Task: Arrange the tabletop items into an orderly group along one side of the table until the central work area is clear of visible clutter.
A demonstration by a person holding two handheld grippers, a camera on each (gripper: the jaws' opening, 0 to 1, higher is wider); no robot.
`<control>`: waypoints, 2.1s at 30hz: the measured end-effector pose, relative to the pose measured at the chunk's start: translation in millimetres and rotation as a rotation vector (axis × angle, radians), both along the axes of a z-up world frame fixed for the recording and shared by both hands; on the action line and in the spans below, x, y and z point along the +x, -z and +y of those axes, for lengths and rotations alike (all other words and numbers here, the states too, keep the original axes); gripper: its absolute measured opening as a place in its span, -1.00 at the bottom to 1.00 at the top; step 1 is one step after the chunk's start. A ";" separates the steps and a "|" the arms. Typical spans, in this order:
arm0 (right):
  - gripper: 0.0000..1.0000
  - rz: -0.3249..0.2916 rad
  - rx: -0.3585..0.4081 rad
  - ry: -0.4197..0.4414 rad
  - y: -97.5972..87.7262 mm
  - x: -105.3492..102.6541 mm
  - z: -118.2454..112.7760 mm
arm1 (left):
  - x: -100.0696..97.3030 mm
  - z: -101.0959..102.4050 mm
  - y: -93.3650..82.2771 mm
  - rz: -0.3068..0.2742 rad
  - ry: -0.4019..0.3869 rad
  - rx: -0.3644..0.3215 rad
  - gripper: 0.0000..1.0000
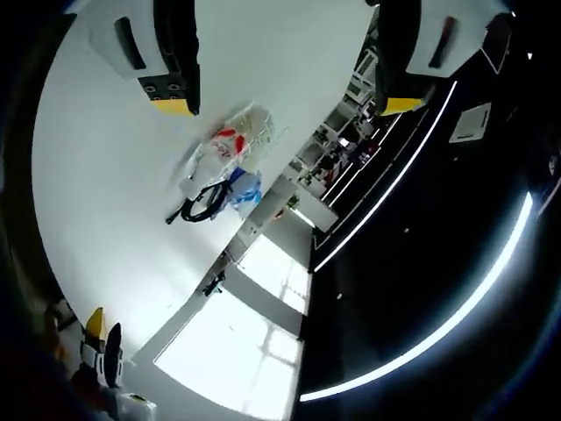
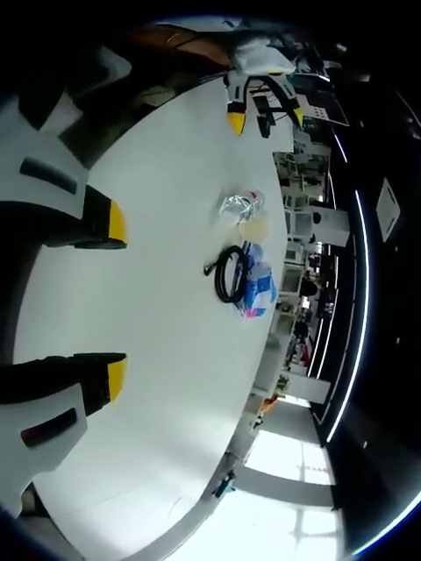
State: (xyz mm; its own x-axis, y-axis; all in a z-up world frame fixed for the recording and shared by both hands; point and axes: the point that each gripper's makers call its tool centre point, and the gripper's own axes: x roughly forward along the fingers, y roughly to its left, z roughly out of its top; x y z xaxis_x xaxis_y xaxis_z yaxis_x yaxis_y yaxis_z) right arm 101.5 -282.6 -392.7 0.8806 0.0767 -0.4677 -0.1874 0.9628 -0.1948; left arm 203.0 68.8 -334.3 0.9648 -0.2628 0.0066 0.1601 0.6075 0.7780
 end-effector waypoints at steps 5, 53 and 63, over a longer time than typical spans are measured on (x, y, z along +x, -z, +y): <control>-0.12 -0.002 0.002 -0.019 -1.1 -0.1 4.2 | 1.2 -12.7 -0.3 -0.020 0.041 0.021 0.63; -0.16 0.020 -0.003 -0.014 7.4 -3.1 2.2 | 28.4 -63.9 15.9 -0.080 0.131 0.340 0.63; -0.21 0.020 -0.005 -0.037 9.0 -2.0 4.7 | 35.3 -81.8 17.9 -0.098 0.178 0.395 0.60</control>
State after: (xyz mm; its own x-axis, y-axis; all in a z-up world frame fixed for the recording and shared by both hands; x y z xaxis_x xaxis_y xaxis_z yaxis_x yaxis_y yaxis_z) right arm 99.5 -277.9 -401.6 0.8678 0.1065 -0.4854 -0.2267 0.9541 -0.1959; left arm 238.3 -13.0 -352.1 0.9042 -0.4254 -0.0381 0.1488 0.2303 0.9617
